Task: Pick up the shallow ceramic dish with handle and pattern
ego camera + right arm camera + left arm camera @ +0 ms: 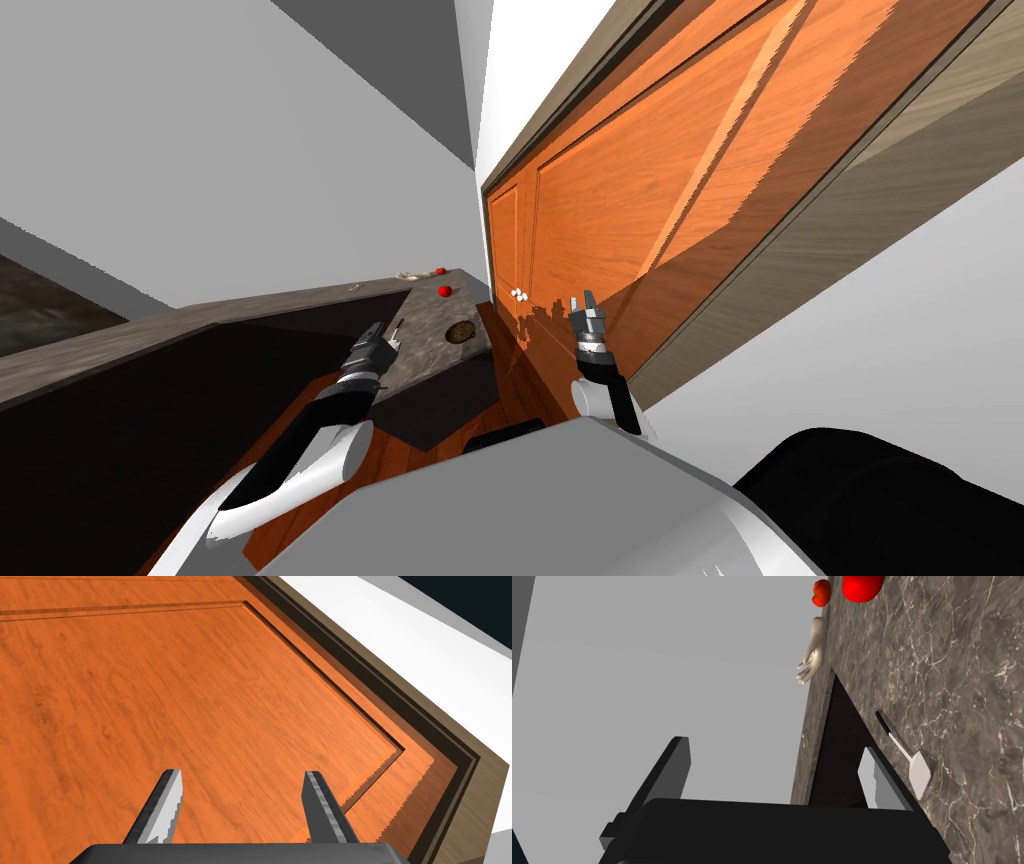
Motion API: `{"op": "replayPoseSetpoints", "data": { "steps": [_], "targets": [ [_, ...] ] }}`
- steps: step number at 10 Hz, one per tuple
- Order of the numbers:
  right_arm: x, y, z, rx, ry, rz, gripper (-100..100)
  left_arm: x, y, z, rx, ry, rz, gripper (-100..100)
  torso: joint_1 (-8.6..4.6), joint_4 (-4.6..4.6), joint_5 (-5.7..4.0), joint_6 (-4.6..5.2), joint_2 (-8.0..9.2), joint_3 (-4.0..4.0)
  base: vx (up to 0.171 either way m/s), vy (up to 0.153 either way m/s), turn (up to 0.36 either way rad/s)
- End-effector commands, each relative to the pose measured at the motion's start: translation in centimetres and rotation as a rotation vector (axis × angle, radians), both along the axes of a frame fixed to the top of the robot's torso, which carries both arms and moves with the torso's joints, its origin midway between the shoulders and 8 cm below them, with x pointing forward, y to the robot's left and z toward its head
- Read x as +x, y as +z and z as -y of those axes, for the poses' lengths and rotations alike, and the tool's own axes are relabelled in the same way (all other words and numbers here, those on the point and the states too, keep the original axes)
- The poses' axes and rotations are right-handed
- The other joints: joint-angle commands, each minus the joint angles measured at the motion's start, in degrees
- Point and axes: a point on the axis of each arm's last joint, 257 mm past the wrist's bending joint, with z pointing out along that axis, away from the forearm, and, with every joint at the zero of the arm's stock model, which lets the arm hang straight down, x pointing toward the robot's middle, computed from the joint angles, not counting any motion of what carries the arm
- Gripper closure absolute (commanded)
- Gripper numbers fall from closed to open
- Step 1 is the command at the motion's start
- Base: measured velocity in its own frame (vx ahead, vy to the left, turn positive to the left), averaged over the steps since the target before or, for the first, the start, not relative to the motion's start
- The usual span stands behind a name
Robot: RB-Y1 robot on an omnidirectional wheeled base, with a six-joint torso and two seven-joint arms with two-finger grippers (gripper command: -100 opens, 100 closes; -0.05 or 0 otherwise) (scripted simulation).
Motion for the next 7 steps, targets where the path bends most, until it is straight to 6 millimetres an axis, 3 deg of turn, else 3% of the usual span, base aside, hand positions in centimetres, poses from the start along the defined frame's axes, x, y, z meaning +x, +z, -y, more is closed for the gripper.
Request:
{"op": "replayPoseSetpoints", "data": {
  "steps": [1, 7],
  "targets": [
    [0.0, 0.0, 0.0, 0.0, 0.0, 0.0, 0, 0.1, -0.8, -0.4, -0.023, 0.011, -0.034, -100, 0.0, 0.0, 0.0, 0.0, 0.0, 0.0, 0.004, 0.006, -0.044],
    [0.0, 0.0, 0.0, 0.0, 0.0, 0.0, 0, 0.6, -3.5, -0.6, -0.096, 0.025, -0.138, -100, -0.05, -0.02, -0.01, 0.0, -0.07, -0.04, 0.012, 0.0, -0.039]
  ]
}}
